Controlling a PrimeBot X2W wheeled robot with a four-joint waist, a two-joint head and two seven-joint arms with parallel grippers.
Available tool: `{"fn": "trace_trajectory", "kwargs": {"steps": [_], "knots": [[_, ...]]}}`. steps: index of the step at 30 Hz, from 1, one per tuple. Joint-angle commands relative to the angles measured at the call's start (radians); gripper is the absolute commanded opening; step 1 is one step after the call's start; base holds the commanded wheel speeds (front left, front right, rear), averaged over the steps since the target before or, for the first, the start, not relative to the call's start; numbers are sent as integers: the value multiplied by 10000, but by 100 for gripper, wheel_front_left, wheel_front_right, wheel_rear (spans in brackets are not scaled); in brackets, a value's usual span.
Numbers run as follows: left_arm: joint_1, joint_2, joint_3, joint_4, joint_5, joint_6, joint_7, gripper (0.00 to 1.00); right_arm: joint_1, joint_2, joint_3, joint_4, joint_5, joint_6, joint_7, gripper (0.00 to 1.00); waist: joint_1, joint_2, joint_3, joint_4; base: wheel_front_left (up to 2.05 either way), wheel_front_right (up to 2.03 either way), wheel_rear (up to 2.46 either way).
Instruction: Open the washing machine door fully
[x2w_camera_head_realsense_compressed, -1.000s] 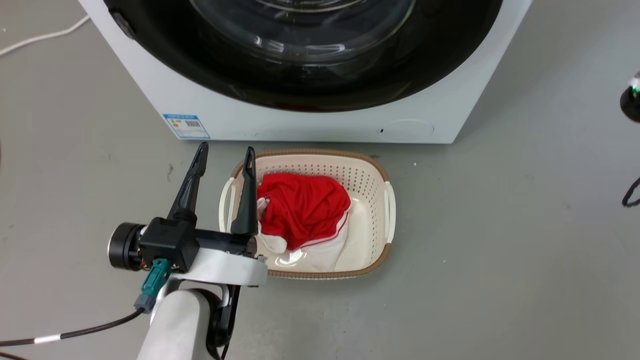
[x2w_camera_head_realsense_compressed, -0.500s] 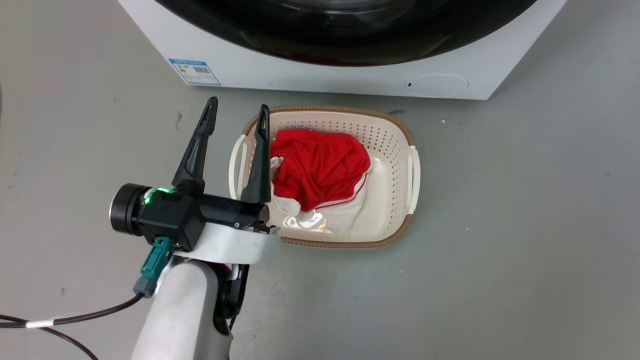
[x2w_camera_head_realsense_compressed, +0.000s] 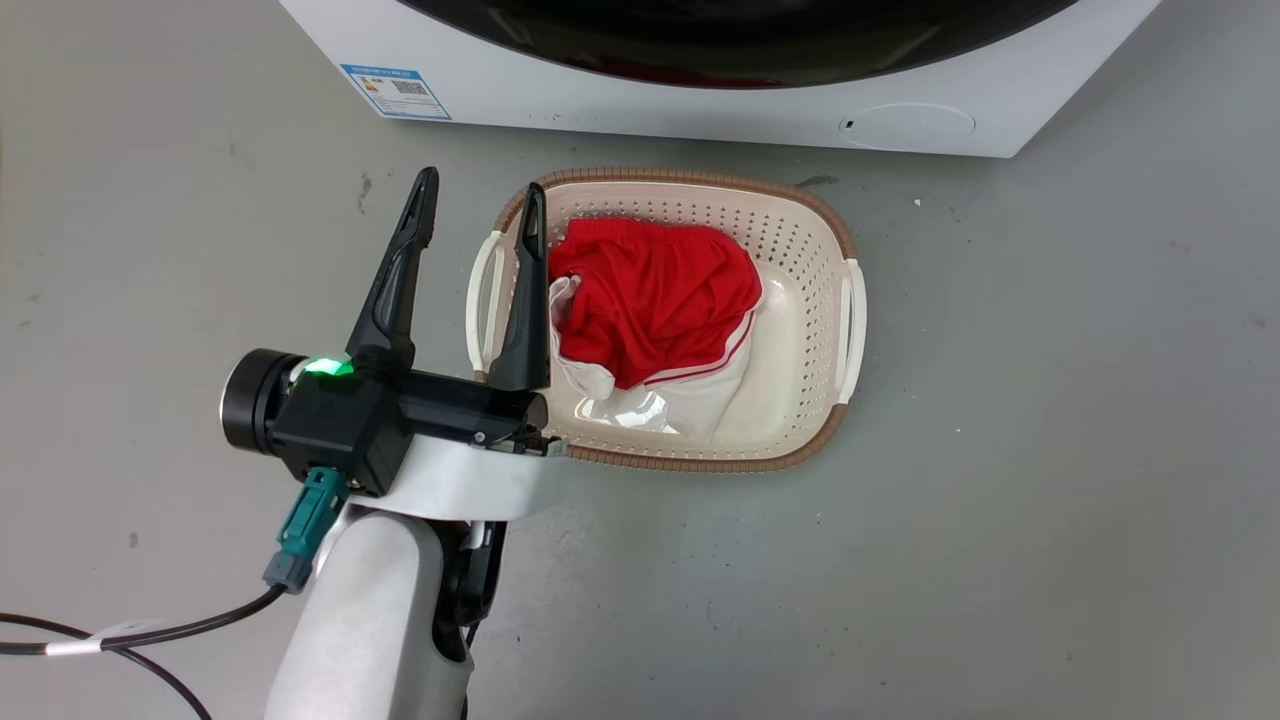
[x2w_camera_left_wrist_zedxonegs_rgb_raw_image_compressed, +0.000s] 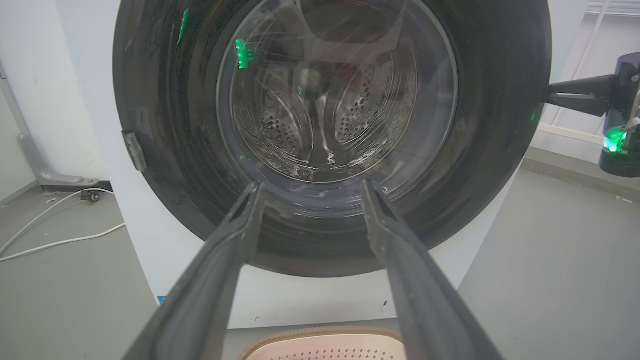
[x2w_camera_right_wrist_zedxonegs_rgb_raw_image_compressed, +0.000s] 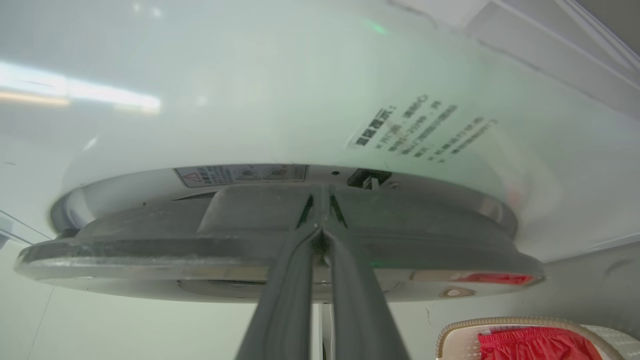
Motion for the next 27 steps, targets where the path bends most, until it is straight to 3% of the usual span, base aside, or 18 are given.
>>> {"fn": "trace_trajectory", "kwargs": {"steps": [1, 10, 27], "knots": [[-175, 8, -26, -22, -52, 59, -27, 100, -159, 13, 15, 45, 105, 0, 177, 0, -1, 0, 21, 16, 0, 0, 0], [-176, 10, -54, 22, 10, 101, -27, 100, 71, 242, -161, -360, 704, 2, 1252, 0, -1, 0, 115, 12, 0, 0, 0], [-92, 8, -10, 212, 39, 135, -27, 100, 1256, 61, 2, -1487, 1476, 0, 3277, 0, -1, 0, -173, -266, 0, 0, 0]]}}
